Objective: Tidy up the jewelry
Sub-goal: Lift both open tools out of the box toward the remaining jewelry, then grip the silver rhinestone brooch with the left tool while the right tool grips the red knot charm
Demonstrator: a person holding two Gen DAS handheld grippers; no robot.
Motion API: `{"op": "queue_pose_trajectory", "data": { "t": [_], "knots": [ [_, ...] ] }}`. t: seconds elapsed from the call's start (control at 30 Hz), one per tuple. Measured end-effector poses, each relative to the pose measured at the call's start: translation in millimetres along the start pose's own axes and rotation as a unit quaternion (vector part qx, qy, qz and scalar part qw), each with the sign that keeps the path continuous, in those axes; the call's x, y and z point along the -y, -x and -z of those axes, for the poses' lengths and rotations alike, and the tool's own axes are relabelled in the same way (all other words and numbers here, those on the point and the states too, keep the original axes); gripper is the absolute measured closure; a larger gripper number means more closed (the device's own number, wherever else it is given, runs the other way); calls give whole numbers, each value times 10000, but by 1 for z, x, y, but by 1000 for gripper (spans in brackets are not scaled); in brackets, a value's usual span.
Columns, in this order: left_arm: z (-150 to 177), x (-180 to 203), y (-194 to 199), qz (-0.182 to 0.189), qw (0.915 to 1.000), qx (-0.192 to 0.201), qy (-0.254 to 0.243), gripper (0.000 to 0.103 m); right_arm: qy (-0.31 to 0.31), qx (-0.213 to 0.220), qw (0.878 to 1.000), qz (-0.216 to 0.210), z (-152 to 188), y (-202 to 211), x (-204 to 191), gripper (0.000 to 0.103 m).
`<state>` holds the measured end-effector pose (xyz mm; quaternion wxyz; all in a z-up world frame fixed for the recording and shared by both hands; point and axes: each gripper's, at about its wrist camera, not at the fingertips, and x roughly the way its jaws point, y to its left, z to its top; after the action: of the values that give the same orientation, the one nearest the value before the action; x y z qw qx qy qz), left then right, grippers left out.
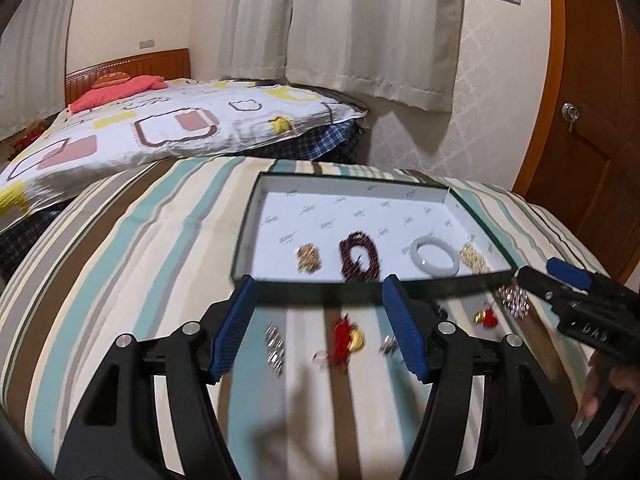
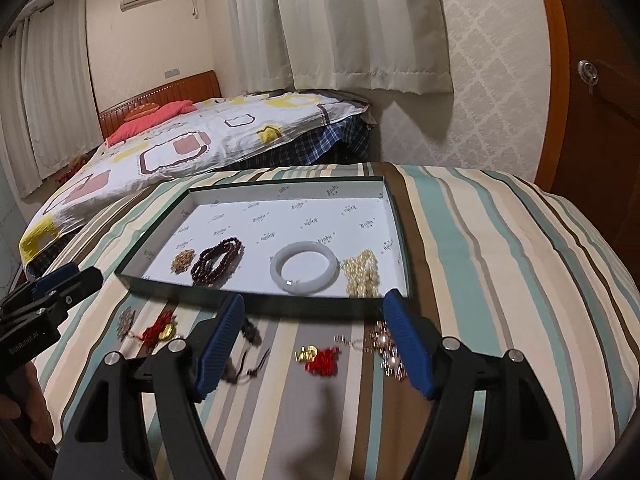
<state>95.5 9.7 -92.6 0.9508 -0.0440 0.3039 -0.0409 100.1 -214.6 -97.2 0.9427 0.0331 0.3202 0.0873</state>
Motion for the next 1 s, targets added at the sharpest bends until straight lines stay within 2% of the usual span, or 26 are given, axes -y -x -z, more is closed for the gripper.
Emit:
{"op": "queue_pose_trajectory", "data": {
  "t": [0.3, 0.6, 0.67, 0.8, 0.87, 1.0],
  "knots": [
    [25, -14, 13, -107, 9996, -181, 191, 39, 39, -61, 10000, -36, 25, 14, -6, 33],
    [34, -15, 0, -146, 9991, -379, 157, 41, -28, -145, 9999, -30, 35, 9, -3, 33],
    [34, -18, -8, -168, 9985, -481, 211, 47, -19, -163, 9999, -32, 36, 7, -3, 33],
    [33, -24, -24, -229, 9972, -651, 284, 49, -31, -257, 9997, -38, 36, -2, -2, 33],
    [33, -26, -31, -258, 9966, -735, 285, 54, -64, -309, 9995, -41, 36, -7, 0, 33],
    [31, -31, -46, -271, 9949, -912, 349, 56, -113, -385, 9992, -53, 35, -14, 3, 33]
  ]
}}
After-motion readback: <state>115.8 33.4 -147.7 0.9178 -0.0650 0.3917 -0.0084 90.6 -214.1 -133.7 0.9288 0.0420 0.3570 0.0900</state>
